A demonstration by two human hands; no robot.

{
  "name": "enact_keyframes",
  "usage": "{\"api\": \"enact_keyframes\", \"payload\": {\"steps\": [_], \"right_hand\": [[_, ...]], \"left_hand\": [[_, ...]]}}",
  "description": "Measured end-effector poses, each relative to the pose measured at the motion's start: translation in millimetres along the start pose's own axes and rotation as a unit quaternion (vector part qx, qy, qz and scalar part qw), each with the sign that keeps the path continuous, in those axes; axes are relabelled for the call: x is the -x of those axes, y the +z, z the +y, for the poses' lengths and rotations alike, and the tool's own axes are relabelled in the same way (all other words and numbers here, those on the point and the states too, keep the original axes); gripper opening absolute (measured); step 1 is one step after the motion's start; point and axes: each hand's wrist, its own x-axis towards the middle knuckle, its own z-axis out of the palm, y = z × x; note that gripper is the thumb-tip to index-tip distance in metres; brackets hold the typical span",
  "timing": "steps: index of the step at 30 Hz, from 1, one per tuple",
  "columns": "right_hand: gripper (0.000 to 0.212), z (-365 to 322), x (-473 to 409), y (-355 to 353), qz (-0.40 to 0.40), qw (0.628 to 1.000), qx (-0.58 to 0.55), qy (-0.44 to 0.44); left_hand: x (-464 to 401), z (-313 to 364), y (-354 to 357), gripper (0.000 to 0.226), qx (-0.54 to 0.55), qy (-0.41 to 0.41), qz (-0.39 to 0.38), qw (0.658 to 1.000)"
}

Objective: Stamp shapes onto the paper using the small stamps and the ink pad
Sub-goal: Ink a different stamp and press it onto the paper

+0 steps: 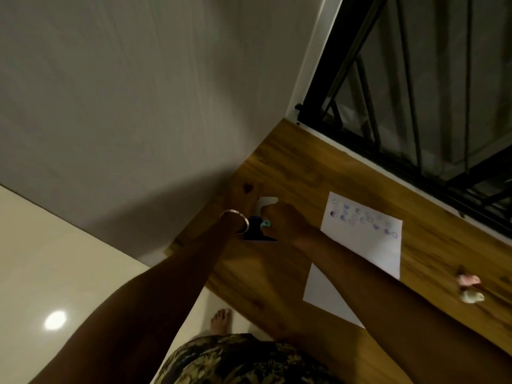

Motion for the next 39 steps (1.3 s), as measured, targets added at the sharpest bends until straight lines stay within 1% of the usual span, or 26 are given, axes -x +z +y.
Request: {"api": "enact_keyframes", "payload": {"steps": [3,6,9,12,16,19,21,22,25,28,30,33,37,39], "right_hand": [[0.031,-2.1,-2.0,0.9,-0.008,1.0,0.021,0.002],[0.032,-4.5,-1.1,-0.3,-0.004,1.0,0.025,0.008],[0.029,-4.4,3.1,-1.1,-0.002,1.0,0.009,0.017],[0.023,0.9,10.2,-1.7,0.023,0.997,-0.059,0.038],[0.022,15.8,24.9,-8.8,0.08,0.979,-0.168,0.086],[0.025,40.3,40.7,-16.6,0.11,0.963,-0.2,0.141],[0.03,62.5,53.5,-22.2,0.118,0.956,-0.194,0.183],[0.03,74.0,60.5,-24.1,0.125,0.955,-0.181,0.199],[0.027,104.5,81.9,-24.1,0.157,0.952,-0.123,0.23],[0.025,126.7,100.7,-20.0,0.187,0.935,-0.113,0.279],[0.027,139.3,109.5,-19.4,0.2,0.926,-0.111,0.3],[0.029,154.3,116.9,-19.8,0.195,0.924,-0.105,0.313],[0.028,164.3,119.6,-20.0,0.198,0.919,-0.097,0.327],[0.027,168.2,118.6,-20.1,0.192,0.923,-0.097,0.32]], "left_hand": [[-1.1,0.4,1.3,0.036,-0.014,0.019,0.0,1.0],[0.9,5.8,-0.1,0.03,-0.022,0.022,-0.001,1.0],[4.4,6.4,-0.3,0.036,-0.041,0.029,-0.004,0.999],[7.0,8.5,1.1,0.038,-0.067,0.026,-0.001,0.997],[8.3,17.4,7.0,0.036,-0.088,0.027,0.01,0.996],[11.5,26.0,22.5,0.03,-0.059,0.011,-0.004,0.998],[15.4,31.3,38.9,0.023,-0.034,0.004,-0.016,0.999],[18.8,33.8,47.9,0.023,-0.027,-0.004,-0.019,0.999],[28.6,39.1,74.6,0.037,-0.03,-0.028,-0.036,0.998],[37.6,43.6,99.6,0.035,-0.021,-0.029,-0.081,0.996],[43.9,44.8,113.5,0.033,-0.06,-0.024,-0.116,0.991],[51.9,43.7,130.0,0.03,-0.139,0.013,-0.178,0.974],[59.0,41.7,142.4,0.033,-0.273,0.075,-0.248,0.927],[59.4,38.4,143.8,0.032,-0.31,0.096,-0.267,0.907]]}}
